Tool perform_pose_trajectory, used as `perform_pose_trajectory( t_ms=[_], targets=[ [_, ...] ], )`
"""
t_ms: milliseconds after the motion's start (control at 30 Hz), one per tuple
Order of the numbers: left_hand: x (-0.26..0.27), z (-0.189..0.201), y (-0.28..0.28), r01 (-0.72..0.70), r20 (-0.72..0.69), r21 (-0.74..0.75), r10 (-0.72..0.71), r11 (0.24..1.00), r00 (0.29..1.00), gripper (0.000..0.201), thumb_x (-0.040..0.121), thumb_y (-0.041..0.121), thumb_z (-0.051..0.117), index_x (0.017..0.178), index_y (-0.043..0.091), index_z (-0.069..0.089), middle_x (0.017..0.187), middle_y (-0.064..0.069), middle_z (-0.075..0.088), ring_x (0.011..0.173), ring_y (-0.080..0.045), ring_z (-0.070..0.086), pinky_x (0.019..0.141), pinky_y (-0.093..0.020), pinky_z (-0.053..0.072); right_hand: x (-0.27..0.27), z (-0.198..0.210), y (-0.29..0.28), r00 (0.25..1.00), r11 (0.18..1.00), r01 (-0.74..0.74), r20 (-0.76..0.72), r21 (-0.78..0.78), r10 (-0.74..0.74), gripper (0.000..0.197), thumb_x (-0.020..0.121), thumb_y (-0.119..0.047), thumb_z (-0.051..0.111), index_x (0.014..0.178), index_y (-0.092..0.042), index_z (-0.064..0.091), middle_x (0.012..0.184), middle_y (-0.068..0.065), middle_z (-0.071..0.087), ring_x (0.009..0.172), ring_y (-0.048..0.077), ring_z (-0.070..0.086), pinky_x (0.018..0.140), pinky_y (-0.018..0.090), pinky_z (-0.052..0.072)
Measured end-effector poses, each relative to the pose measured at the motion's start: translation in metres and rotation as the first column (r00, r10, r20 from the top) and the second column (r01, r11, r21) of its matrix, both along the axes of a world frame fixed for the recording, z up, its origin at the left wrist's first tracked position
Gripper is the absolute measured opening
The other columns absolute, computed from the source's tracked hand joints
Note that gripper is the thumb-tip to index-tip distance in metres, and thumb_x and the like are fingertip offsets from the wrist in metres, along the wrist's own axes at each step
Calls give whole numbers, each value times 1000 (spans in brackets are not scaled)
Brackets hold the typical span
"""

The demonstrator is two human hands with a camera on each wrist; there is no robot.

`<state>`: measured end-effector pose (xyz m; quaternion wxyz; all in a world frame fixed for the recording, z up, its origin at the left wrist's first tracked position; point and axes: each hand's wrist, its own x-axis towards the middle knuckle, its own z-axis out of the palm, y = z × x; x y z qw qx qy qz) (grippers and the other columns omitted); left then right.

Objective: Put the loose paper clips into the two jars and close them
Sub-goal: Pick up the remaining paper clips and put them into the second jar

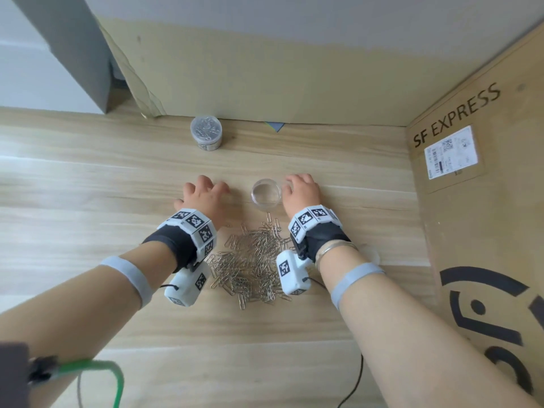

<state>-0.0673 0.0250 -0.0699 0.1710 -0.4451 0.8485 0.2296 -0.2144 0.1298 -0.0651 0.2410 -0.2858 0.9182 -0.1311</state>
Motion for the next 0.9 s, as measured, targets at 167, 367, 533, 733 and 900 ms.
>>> perform_pose_trajectory(
  t_ms=[167, 367, 533, 733, 900],
  targets=[
    [10, -6, 5, 25, 22, -36, -25, 999, 999, 38, 79, 15, 38, 113, 31, 40, 113, -4, 40, 105, -31, 39, 89, -49, 42, 3, -3, 20, 995, 987, -101, 7, 129, 101, 50, 88, 1, 39, 135, -14, 46, 138, 8, 43, 125, 29, 41, 103, 34, 37],
    [6, 8, 46, 69, -11, 128, -68, 989, 998, 34, 86, 7, 40, 119, 15, 44, 128, -11, 37, 111, -33, 42, 99, -40, 41, 32, -3, 35, 996, 996, -79, 35, 52, 77, 41, 86, 5, 44, 123, -8, 57, 130, 10, 52, 120, 27, 50, 104, 33, 39],
    [8, 7, 66, 189, -96, 287, -168, 939, 981, 28, 91, 11, 42, 117, 11, 53, 120, -11, 48, 102, -29, 55, 89, -35, 46, 62, 1, 49, 991, 994, -107, 76, 23, 105, 36, 89, 2, 43, 118, -9, 61, 128, 10, 53, 118, 25, 51, 102, 26, 36],
    [23, 12, 66, 75, -106, 75, -67, 994, 992, 34, 85, 9, 43, 117, 20, 45, 121, -8, 43, 112, -28, 43, 93, -42, 44, 52, 8, 77, 997, 983, 65, 21, 169, -69, 38, 89, -5, 47, 125, -15, 50, 131, 12, 45, 115, 30, 51, 98, 38, 47],
    [39, 11, 62, 32, -9, 41, -32, 999, 999, 35, 85, 17, 39, 120, 22, 41, 122, -9, 37, 113, -31, 36, 97, -45, 40, 56, 9, 91, 962, 915, 224, 76, 337, -263, 42, 86, -3, 46, 126, -10, 38, 128, 15, 36, 109, 36, 53, 93, 44, 50]
  ],
)
